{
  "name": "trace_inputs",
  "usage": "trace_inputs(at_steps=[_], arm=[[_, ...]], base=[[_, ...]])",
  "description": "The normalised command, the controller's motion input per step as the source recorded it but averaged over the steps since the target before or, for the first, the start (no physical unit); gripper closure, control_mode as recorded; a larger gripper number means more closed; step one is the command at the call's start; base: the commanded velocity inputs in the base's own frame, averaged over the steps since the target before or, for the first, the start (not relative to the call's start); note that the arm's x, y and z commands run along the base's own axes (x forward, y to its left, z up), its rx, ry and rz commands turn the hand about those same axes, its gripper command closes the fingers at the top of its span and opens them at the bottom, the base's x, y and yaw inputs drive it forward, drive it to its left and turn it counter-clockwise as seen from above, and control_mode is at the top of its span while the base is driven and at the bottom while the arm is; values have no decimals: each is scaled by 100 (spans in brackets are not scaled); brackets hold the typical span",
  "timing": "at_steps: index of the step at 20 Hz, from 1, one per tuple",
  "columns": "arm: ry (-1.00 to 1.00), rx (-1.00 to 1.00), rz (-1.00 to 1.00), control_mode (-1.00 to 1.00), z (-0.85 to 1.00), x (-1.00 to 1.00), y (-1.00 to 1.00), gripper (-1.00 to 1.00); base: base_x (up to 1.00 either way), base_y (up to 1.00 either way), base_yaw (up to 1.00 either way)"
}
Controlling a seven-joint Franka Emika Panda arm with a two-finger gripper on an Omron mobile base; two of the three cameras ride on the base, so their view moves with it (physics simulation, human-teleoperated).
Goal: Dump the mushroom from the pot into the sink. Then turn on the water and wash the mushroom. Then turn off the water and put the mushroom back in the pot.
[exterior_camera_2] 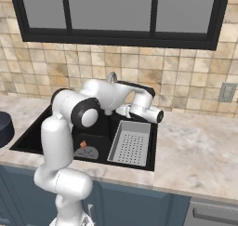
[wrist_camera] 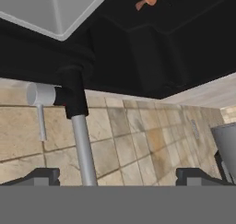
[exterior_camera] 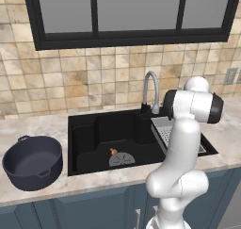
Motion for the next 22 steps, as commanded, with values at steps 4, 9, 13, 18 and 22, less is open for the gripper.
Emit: trace_inputs(at_steps=[4, 9, 13, 18, 22], arm=[[0, 0, 0, -100, -4, 23, 0, -100], [0, 0, 0, -100, -8, 24, 0, -100], [0, 0, 0, -100, -13, 21, 0, -100], [0, 0, 0, -100, -14, 22, 0, -100], [0, 0, 0, -100, -13, 19, 0, -100]], base=[[0, 0, 0], [0, 0, 0], [0, 0, 0], [0, 0, 0], [0, 0, 0]])
